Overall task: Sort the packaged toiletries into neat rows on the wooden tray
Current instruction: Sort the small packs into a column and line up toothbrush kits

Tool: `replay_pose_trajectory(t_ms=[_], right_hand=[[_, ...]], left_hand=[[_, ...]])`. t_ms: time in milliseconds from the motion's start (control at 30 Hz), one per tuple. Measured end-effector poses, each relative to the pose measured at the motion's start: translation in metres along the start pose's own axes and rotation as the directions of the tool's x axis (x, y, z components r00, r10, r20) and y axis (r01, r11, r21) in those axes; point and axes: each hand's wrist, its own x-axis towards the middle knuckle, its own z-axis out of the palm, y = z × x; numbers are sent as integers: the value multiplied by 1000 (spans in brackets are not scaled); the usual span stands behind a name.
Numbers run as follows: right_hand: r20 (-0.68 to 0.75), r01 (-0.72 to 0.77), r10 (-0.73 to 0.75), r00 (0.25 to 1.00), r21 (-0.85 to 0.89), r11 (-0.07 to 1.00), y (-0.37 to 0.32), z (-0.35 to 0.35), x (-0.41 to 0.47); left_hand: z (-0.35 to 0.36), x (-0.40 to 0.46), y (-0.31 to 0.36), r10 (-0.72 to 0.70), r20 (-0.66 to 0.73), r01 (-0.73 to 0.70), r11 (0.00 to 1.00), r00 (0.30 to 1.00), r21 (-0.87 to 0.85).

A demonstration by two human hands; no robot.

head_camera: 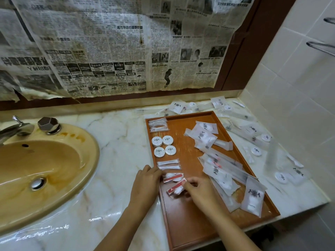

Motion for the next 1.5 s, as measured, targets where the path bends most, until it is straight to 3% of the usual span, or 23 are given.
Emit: replay_pose_trajectory(t_ms=[233, 533, 933, 1267, 1433, 1500], right_hand=[[-76, 8, -12, 997, -50, 999, 8, 17, 3], [-230, 19, -64, 971, -193, 981, 15, 26, 5], [-239, 6, -87, 967, -318, 948, 23, 32, 13], [-229, 105, -181, 956, -311, 945, 28, 20, 15], [-282, 113, -192, 940, -272, 956, 36, -12, 18], [-324, 130, -254, 911, -358, 925, 42, -29, 20]], left_hand=[[-1, -4, -7, 19, 36, -17, 998, 999, -54], [0, -1, -4, 170, 143, -162, 985, 975, -60], [-2, 4, 4, 123, 152, -131, 991, 981, 40], [1, 5, 8, 77, 141, -87, 994, 987, 68], [2, 15, 23, 114, 86, -119, 991, 990, 59], [3, 20, 35, 146, 100, -151, 987, 984, 51]])
